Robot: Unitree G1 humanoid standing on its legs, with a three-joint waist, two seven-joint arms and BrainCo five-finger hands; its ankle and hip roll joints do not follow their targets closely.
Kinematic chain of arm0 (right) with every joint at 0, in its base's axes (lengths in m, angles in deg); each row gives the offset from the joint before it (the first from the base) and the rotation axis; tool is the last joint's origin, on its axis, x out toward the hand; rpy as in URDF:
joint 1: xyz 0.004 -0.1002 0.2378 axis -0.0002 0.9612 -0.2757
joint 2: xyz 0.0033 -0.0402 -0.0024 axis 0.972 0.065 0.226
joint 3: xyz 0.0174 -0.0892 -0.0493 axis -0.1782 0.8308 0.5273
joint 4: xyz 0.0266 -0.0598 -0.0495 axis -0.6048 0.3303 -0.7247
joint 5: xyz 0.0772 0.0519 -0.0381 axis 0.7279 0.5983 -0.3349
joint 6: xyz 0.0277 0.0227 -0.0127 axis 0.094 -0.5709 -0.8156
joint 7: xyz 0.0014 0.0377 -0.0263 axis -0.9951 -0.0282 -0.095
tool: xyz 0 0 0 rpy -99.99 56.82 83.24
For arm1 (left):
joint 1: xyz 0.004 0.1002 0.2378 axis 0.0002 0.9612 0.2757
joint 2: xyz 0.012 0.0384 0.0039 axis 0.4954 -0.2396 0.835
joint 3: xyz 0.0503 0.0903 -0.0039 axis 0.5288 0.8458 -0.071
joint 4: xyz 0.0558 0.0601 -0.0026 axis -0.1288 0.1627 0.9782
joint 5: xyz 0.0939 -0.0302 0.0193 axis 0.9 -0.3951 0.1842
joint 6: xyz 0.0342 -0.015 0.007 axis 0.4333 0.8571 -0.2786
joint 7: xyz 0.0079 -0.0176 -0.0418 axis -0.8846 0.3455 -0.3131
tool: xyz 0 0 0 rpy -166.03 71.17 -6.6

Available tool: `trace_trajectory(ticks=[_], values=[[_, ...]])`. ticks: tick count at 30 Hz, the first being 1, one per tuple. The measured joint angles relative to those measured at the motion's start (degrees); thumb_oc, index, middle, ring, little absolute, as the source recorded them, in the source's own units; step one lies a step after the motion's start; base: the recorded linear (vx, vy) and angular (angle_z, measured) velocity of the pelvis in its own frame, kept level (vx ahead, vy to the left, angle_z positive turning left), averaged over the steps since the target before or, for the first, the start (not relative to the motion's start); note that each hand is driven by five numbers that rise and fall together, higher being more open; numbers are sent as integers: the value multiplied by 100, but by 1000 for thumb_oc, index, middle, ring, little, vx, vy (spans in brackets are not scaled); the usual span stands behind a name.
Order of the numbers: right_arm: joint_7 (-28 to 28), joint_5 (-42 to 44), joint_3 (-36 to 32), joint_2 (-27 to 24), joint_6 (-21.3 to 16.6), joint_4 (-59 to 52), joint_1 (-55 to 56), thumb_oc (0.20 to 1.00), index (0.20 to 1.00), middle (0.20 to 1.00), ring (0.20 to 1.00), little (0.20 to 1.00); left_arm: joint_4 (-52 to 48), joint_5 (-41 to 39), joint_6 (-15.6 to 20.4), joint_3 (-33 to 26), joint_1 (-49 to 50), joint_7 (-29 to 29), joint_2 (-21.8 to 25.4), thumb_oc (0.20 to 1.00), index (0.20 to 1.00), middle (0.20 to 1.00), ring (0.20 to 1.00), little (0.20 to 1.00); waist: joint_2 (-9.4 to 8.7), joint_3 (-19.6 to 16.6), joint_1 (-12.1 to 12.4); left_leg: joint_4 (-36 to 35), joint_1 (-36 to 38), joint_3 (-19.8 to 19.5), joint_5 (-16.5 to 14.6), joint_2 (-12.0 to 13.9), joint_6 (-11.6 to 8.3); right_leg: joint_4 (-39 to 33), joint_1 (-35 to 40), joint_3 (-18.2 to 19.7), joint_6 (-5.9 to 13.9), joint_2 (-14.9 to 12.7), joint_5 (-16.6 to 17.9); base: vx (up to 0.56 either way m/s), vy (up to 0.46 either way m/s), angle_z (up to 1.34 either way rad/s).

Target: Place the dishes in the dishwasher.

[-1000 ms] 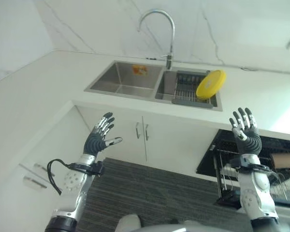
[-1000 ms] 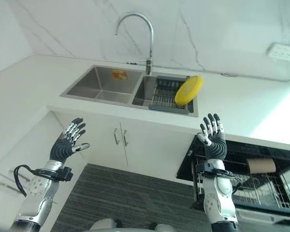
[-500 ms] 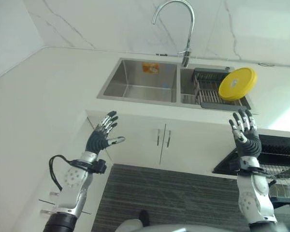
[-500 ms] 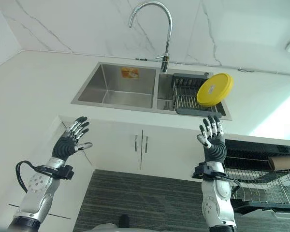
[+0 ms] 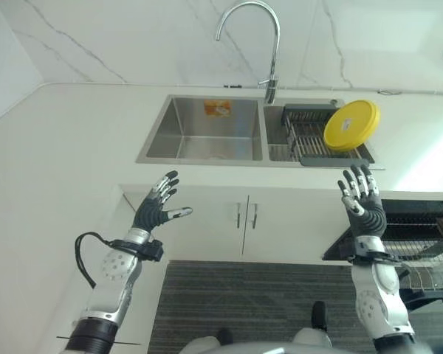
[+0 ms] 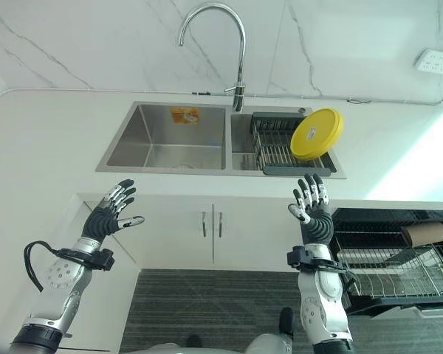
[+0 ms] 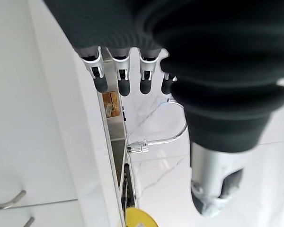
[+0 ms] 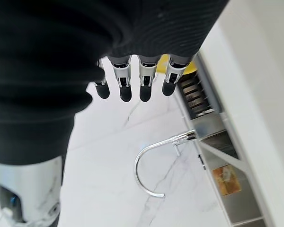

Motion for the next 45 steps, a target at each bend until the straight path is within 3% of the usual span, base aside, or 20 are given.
trace_trajectory(ticks=[1, 2, 3, 4, 6, 7, 8, 10, 11, 12, 14, 15, 16, 18, 20, 22, 23, 27, 40, 45], values=[[4, 4, 15, -1, 17, -43, 9, 1000, 1000, 1000, 1000, 1000, -104, -3, 6, -44, 133, 38, 15, 1000, 1000, 1000, 1000, 1000, -48, -26, 36, 90, 0, -2, 0, 110, -69, 45, 141, -189, -80, 163, -68, 188, -424, -14], [25, 14, 106, -26, 34, -65, -66, 1000, 1000, 1000, 1000, 1000, -239, -22, 30, -120, 404, 145, 26, 1000, 1000, 1000, 1000, 1000, -221, -121, 112, 152, 95, 38, -69, 287, -308, -47, 439, -468, -265, 443, -160, 202, -357, -28], [51, 20, 188, -133, 41, -64, -136, 1000, 1000, 1000, 1000, 1000, -246, -46, 25, -104, 537, 218, -42, 1000, 1000, 1000, 1000, 1000, -226, -157, 81, 169, 200, 47, -106, 513, -535, -268, 739, -540, -566, 726, -554, 124, -185, -36], [65, 21, 185, -306, 83, -62, -149, 1000, 1000, 1000, 1000, 1000, -367, -125, 24, -22, 626, 247, -173, 1000, 1000, 1000, 1000, 1000, -37, -172, 31, 202, 201, 17, -74, 870, -674, -216, 765, -437, -717, 1114, -733, 174, -294, -19], [68, 22, 141, -481, 143, -30, -137, 1000, 1000, 1000, 1000, 1000, -487, -126, 36, -9, 644, 249, -320, 1000, 1000, 1000, 1000, 1000, 110, -161, -25, 419, 201, -48, 20, 1205, -684, -28, 721, -381, -924, 1463, -913, 195, -163, -7], [143, 19, 103, -500, 119, 129, -99, 1000, 1000, 1000, 1000, 1000, -503, -127, 94, -15, 552, 245, -324, 1000, 1000, 1000, 1000, 1000, -110, -58, -80, 1795, -588, -693, 216, 1165, -915, 174, 607, -289, -1113, 1453, -1284, 209, 86, -55], [136, 24, 52, -436, 120, 143, -40, 1000, 1000, 1000, 1000, 1000, -615, -129, 261, -48, 680, 238, -411, 1000, 1000, 1000, 1000, 1000, -178, 55, 229, 2491, -1195, -1045, -117, 950, -882, 25, 604, 25, -1023, 1415, -1245, 204, 92, -80], [51, -10, 267, -509, -80, 73, -153, 1000, 1000, 1000, 1000, 1000, -422, -124, 321, 25, 712, 199, -429, 1000, 1000, 1000, 1000, 1000, 67, 57, 303, 269, -1135, -1047, 65, 679, -910, -452, 814, -292, -1045, 1496, -1095, 144, 135, -94], [-134, -23, 480, -585, -136, 62, -222, 1000, 1000, 1000, 1000, 1000, 81, -119, 409, 161, 314, 240, -584, 1000, 1000, 1000, 1000, 1000, 411, 121, 312, 54, -1235, -834, 206, 646, -865, -654, 1022, -748, -1073, 1542, -876, 109, 191, -68], [-195, -56, 730, -512, -131, 30, -168, 1000, 1000, 1000, 1000, 1000, 568, -118, 391, 375, -75, 326, -599, 1000, 1000, 1000, 1000, 1000, 481, 101, 239, 541, -1231, -757, 197, 565, -803, -655, 1170, -754, -1029, 1523, -836, 96, 154, -68], [-167, -59, 716, -501, -154, -291, 42, 1000, 1000, 1000, 1000, 1000, 513, -93, 376, 496, -462, 343, -368, 1000, 1000, 1000, 1000, 1000, 284, 45, -105, 1211, -1073, -742, 90, 449, -697, -646, 1181, -652, -994, 1293, -867, 109, 107, -60], [-116, -74, 362, -460, -149, -389, 86, 1000, 1000, 1000, 1000, 1000, 252, -89, 386, 399, -499, 331, -344, 1000, 1000, 1000, 1000, 1000, 290, 20, -233, 506, -577, -748, 138, 511, -582, -612, 1174, -671, -710, 1233, -783, 118, 73, -30], [-123, -99, 156, -340, -118, -545, 272, 1000, 1000, 1000, 1000, 1000, 33, -98, 365, 339, -392, 327, -289, 1000, 1000, 1000, 1000, 1000, 76, -75, -306, 37, -390, -759, 334, 280, -439, -611, 1197, -504, -711, 1026, -761, 104, 60, -7], [-57, -110, 142, -219, -107, -770, 461, 1000, 1000, 1000, 1000, 1000, -187, -98, 350, 60, -48, 237, -259, 1000, 1000, 1000, 1000, 1000, -78, -153, -277, -294, -201, -823, 519, 43, -264, -544, 1244, -348, -643, 777, -717, 77, 38, 35], [-44, -112, 207, -148, -88, -725, 444, 1000, 1000, 1000, 1000, 1000, -193, -100, 276, -3, 115, 215, -206, 1000, 1000, 1000, 1000, 1000, -12, -125, -127, -490, -46, -948, 548, 47, -215, -444, 1200, -259, -433, 721, -794, 53, 18, 36], [-2, -141, 212, -111, -12, -690, 248, 1000, 1000, 1000, 1000, 1000, -192, -99, 253, -2, 119, 196, -12, 1000, 1000, 1000, 1000, 1000, -79, -139, 45, -621, 9, -1025, 567, -20, -230, -613, 1176, -233, -287, 669, -558, 53, 8, 28], [-4, -166, 207, -110, 3, -652, 196, 1000, 1000, 1000, 1000, 1000, -190, -100, 250, -1, 127, 175, 6, 1000, 1000, 1000, 1000, 1000, -124, -163, 84, -624, 54, -1031, 544, -35, -264, -611, 1234, -228, -216, 647, -657, 40, -9, 9], [-212, -234, 176, -187, 5, -466, 113, 1000, 1000, 1000, 1000, 1000, -217, -97, 248, 49, 148, 152, -99, 1000, 1000, 1000, 1000, 1000, 141, -158, 8, -658, 108, -884, 482, 171, -401, -611, 1235, -137, -262, 838, -687, 33, -18, -18], [-629, -325, -55, -434, 31, -79, -805, 1000, 1000, 1000, 1000, 1000, -228, -66, 234, 223, 76, 106, -77, 1000, 1000, 1000, 1000, 1000, -83, -170, 129, -659, 209, -775, 442, 260, -466, -612, 1282, -150, -333, 910, -732, 39, -10, -5], [-598, 41, -226, -521, 500, 578, -1082, 1000, 1000, 1000, 1000, 1000, -281, -68, 229, 261, 5, -39, -63, 1000, 1000, 1000, 1000, 1000, -118, -180, 199, -658, 207, -849, 453, 263, -478, -612, 1323, -284, -340, 914, -726, 64, -28, 7]])
